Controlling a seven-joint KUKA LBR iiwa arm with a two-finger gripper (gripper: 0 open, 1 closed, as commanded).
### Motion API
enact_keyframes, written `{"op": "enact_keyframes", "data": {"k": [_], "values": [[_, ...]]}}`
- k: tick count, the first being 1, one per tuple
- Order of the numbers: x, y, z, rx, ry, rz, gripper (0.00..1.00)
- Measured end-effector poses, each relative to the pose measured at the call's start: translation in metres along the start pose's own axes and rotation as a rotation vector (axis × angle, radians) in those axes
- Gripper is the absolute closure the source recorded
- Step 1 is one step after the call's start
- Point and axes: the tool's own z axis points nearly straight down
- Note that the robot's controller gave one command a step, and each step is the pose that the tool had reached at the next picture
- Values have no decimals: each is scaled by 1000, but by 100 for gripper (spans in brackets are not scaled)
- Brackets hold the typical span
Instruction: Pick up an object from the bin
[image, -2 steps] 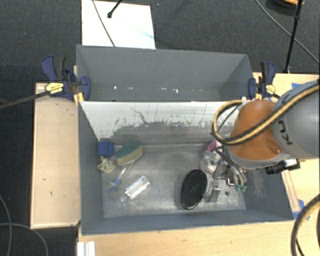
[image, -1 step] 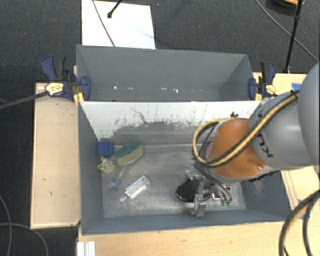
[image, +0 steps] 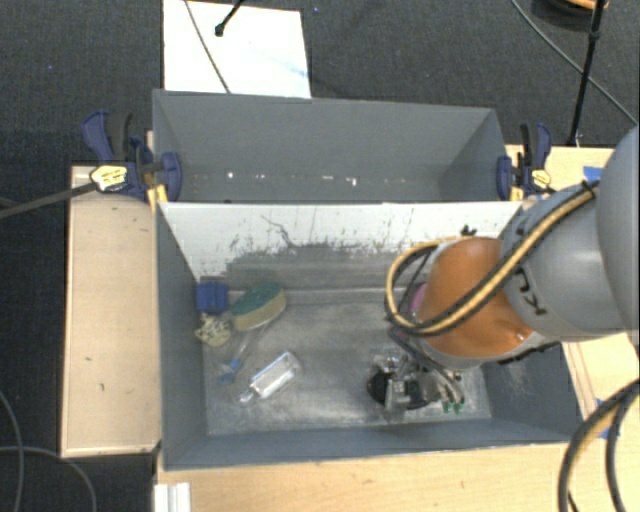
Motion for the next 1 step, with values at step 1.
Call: {"op": "enact_keyframes", "data": {"k": [1], "values": [[-35, -16, -171, 1, -9, -18, 100]]}}
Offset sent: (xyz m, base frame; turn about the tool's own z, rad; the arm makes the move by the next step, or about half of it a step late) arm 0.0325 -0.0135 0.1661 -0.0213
